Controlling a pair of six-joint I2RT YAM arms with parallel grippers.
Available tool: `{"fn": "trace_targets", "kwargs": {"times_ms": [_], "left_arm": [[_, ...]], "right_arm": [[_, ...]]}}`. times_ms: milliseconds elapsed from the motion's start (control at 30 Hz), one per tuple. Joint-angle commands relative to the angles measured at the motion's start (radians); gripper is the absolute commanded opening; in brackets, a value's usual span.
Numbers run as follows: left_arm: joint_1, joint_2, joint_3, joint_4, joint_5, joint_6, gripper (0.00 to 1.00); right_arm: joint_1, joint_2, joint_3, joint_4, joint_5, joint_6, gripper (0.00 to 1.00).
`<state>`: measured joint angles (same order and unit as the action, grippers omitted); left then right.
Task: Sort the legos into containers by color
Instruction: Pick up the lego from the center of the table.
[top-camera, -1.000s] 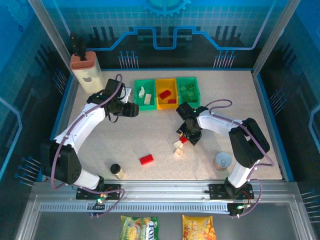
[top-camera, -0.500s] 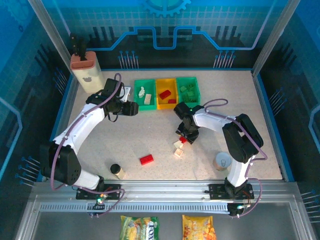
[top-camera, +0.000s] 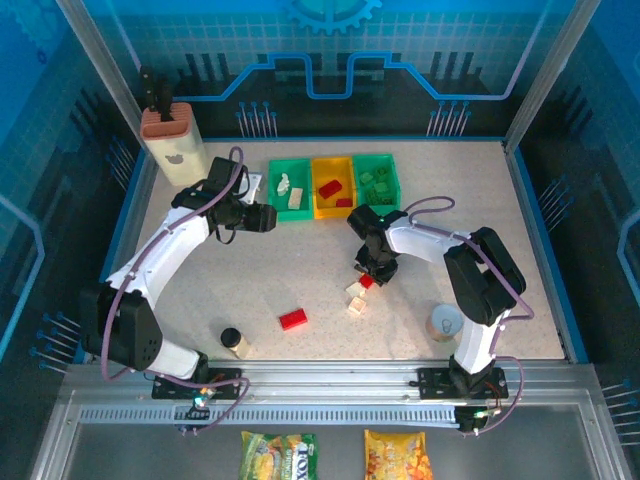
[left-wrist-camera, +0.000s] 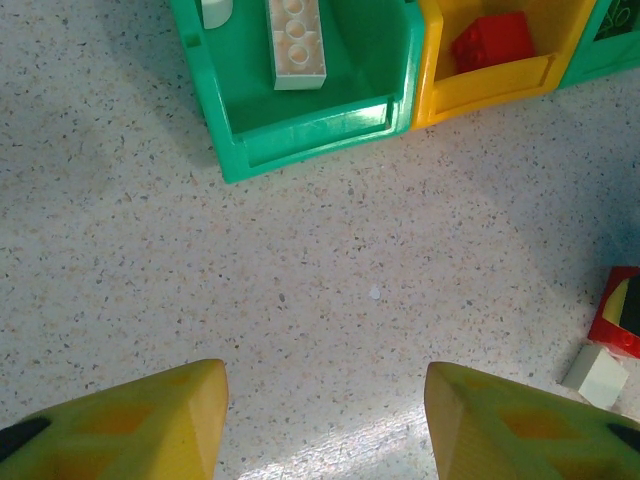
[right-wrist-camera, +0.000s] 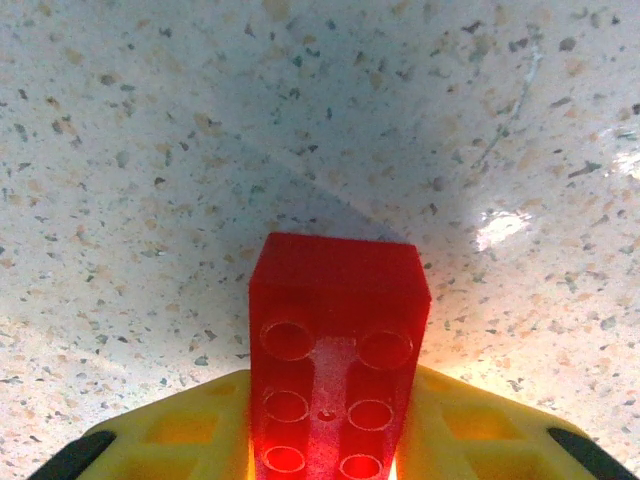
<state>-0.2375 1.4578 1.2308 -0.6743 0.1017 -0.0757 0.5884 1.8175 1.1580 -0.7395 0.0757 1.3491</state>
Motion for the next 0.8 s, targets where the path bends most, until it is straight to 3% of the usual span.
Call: {"fn": "trace_targets", "kwargs": {"times_ms": [0,133,567,767], "left_arm": [[0.011,-0.033,-0.019,0.007,0.018,0.008,0.56],[0.010,-0.034,-0.020,0.008,0.014,0.010,0.56],[0.013,-0.039,-0.021,0.013,0.008,0.009,0.55],[0.013,-0.040,-0.024,0.014,0.007,0.008,0.56]], "right_arm": [[0.010,0.006,0.015,-0.024,0.040,-0.023,0.35],[0.008,-0.010,0.030,-0.029,0.067,-0.095,0.32],[0.011,0.000,0.168,0.035,0.018,-0.589,0.38],[0.010,0.021,0.261,0.037,0.053,-0.715,0.38]]}}
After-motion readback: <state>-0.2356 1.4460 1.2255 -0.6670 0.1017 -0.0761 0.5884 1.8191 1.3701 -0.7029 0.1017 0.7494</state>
